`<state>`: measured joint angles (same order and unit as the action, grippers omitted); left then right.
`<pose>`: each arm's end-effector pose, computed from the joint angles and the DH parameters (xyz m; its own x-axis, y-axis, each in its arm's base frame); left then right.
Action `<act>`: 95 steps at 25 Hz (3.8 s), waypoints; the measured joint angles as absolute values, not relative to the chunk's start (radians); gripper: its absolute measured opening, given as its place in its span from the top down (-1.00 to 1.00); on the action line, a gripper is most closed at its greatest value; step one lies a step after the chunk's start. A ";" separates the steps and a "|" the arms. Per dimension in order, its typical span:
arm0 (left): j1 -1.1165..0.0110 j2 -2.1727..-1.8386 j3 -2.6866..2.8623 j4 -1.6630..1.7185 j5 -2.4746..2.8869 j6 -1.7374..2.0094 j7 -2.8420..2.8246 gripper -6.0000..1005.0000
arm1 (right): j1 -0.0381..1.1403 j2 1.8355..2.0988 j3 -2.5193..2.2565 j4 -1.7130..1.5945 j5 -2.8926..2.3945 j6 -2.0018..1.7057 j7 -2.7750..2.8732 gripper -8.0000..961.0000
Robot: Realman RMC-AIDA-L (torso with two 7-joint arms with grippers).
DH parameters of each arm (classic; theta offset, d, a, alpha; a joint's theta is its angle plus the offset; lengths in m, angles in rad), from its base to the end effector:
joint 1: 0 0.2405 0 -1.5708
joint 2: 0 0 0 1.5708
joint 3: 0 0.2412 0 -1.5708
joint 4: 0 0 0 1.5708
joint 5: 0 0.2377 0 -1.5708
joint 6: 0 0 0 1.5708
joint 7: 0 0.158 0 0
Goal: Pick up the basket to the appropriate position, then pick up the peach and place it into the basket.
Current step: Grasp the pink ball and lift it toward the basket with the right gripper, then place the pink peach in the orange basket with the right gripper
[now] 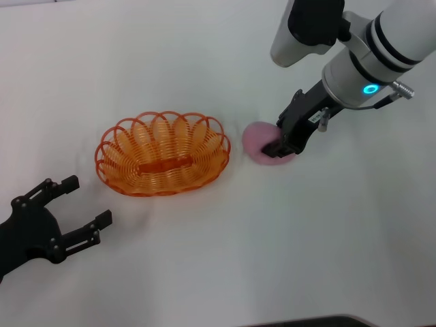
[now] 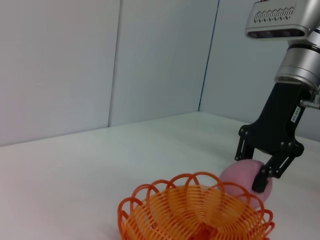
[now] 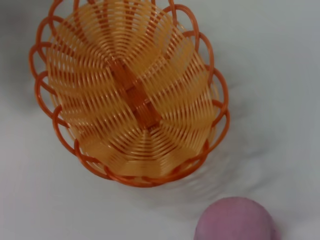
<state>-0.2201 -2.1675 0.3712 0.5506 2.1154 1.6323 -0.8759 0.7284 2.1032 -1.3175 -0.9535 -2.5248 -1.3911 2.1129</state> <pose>-0.3532 0.2263 -0.0304 0.7674 0.2665 0.5831 0.5225 -0.7871 -0.3280 0.1937 0.3891 -0.0566 0.8637 -0.4119 0.2906 -0.3540 -0.9060 -0.2321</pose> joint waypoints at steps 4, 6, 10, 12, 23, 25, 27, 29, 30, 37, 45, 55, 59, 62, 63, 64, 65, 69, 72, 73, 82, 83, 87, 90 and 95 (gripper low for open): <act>-0.221 -2.167 0.371 0.551 2.115 1.630 -0.876 -0.76 | 0.724 2.102 -1.313 -0.963 -2.525 -1.398 2.113 0.29; -0.222 -2.167 0.371 0.551 2.115 1.628 -0.876 -0.76 | 0.723 2.102 -1.309 -0.972 -2.523 -1.405 2.112 0.32; -0.225 -2.167 0.371 0.549 2.115 1.626 -0.876 -0.76 | 0.713 2.100 -1.293 -1.012 -2.499 -1.431 2.110 0.39; -0.228 -2.168 0.371 0.544 2.115 1.624 -0.876 -0.76 | 0.711 2.099 -1.283 -1.024 -2.493 -1.442 2.107 0.43; -0.235 -2.166 0.371 0.540 2.115 1.617 -0.876 -0.76 | 0.710 2.096 -1.143 -1.127 -2.469 -1.623 2.049 0.61; -0.236 -2.166 0.371 0.540 2.115 1.616 -0.876 -0.76 | 0.709 2.093 -1.078 -1.155 -2.432 -1.685 2.016 0.61; -0.236 -2.166 0.371 0.540 2.115 1.616 -0.876 -0.76 | 0.705 2.090 -1.032 -1.168 -2.395 -1.715 1.989 0.61; -0.236 -2.166 0.371 0.540 2.114 1.617 -0.876 -0.76 | 0.701 2.089 -1.010 -1.171 -2.365 -1.719 1.973 0.61; -0.236 -2.166 0.371 0.540 2.114 1.617 -0.876 -0.76 | 0.699 2.090 -1.013 -1.169 -2.353 -1.711 1.968 0.61; -0.245 -2.166 0.371 0.540 2.099 1.626 -0.883 -0.76 | 0.698 2.099 -1.170 -1.118 -2.223 -1.590 1.950 0.60; -0.247 -2.166 0.371 0.540 2.094 1.626 -0.883 -0.76 | 0.740 2.099 -1.381 -0.986 -2.121 -1.331 1.944 0.60; -0.253 -2.166 0.371 0.526 2.089 1.626 -0.882 -0.76 | 0.786 2.100 -1.466 -0.814 -2.081 -1.200 1.919 0.60; -0.255 -2.166 0.371 0.526 2.089 1.625 -0.882 -0.76 | 0.779 2.100 -1.467 -0.810 -2.081 -1.192 1.915 0.60; -0.255 -2.166 0.371 0.525 2.089 1.625 -0.883 -0.76 | 0.776 2.100 -1.467 -0.808 -2.080 -1.191 1.903 0.59; -0.254 -2.166 0.371 0.525 2.089 1.625 -0.883 -0.76 | 0.776 2.100 -1.467 -0.807 -2.079 -1.192 1.899 0.59; -0.254 -2.166 0.371 0.525 2.089 1.625 -0.883 -0.76 | 0.776 2.100 -1.468 -0.802 -2.074 -1.192 1.895 0.59; -0.254 -2.166 0.371 0.524 2.089 1.624 -0.883 -0.76 | 0.776 2.101 -1.468 -0.797 -2.065 -1.192 1.890 0.59; -0.253 -2.166 0.371 0.523 2.089 1.625 -0.883 -0.76 | 0.774 2.101 -1.470 -0.781 -2.026 -1.191 1.864 0.59; -0.253 -2.166 0.371 0.523 2.089 1.625 -0.883 -0.76 | 0.773 2.101 -1.470 -0.781 -2.020 -1.189 1.862 0.15; -0.253 -2.166 0.371 0.523 2.089 1.625 -0.883 -0.76 | 0.773 2.101 -1.470 -0.781 -2.020 -1.189 1.862 0.05; -0.252 -2.166 0.371 0.515 2.068 1.625 -0.882 -0.76 | 0.759 2.096 -1.460 -0.791 -1.989 -1.199 1.854 -0.76; -0.250 -2.166 0.371 0.515 2.063 1.625 -0.881 -0.76 | 0.748 2.094 -1.453 -0.800 -1.974 -1.205 1.847 -0.84; -0.246 -2.166 0.371 0.515 2.044 1.625 -0.880 -0.76 | 0.666 2.088 -1.362 -0.851 -1.909 -1.257 1.779 -0.96; -0.246 -2.166 0.370 0.515 2.032 1.625 -0.883 -0.76 | 0.577 2.088 -1.247 -0.879 -1.878 -1.306 1.711 -0.99; -0.245 -2.166 0.368 0.513 2.013 1.623 -0.883 -0.76 | 0.427 2.088 -1.039 -0.850 -1.766 -1.380 1.516 -0.98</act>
